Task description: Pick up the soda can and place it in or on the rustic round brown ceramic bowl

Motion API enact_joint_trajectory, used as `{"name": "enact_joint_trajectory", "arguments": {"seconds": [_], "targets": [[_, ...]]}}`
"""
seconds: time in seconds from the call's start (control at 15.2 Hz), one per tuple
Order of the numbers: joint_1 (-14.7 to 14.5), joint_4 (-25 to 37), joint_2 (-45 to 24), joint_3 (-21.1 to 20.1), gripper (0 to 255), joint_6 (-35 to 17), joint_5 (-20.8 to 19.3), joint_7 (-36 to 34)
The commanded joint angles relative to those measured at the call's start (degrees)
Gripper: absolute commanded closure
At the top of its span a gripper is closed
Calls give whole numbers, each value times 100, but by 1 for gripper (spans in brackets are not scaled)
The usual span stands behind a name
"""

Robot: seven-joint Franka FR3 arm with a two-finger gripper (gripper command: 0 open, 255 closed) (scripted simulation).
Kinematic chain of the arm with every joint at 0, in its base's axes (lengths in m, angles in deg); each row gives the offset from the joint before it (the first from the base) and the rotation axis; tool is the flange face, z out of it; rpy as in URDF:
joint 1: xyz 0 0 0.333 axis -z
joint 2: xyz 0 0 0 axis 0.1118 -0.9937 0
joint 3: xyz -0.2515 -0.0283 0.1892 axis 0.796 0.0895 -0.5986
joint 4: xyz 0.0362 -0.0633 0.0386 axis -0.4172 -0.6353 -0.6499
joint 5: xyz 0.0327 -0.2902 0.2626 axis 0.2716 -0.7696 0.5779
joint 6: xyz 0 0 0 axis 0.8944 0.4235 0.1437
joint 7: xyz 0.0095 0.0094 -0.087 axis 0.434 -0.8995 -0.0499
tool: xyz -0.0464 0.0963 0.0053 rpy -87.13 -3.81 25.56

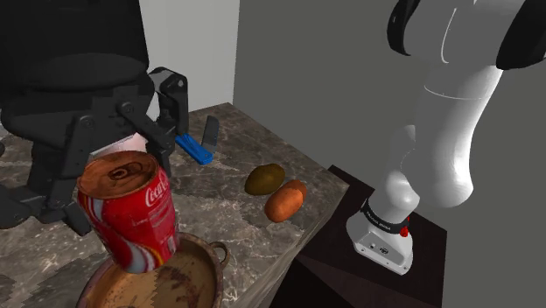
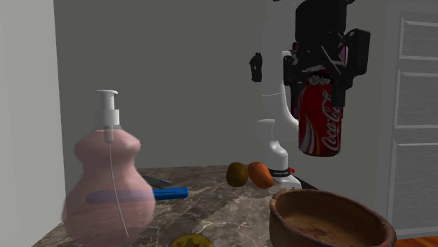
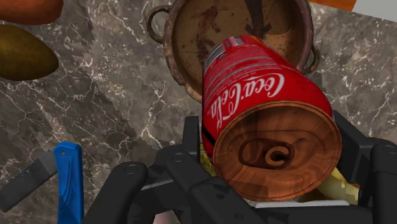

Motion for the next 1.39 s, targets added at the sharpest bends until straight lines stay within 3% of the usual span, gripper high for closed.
{"name": "enact_joint_trajectory", "arguments": {"seconds": [0.0, 1.12, 1.32], "targets": [[-117, 24, -136, -15, 255, -84, -88, -142], [116, -1532, 52, 24, 255, -1478, 11, -130], [117, -1550, 51, 25, 255, -1497, 10, -131]]}}
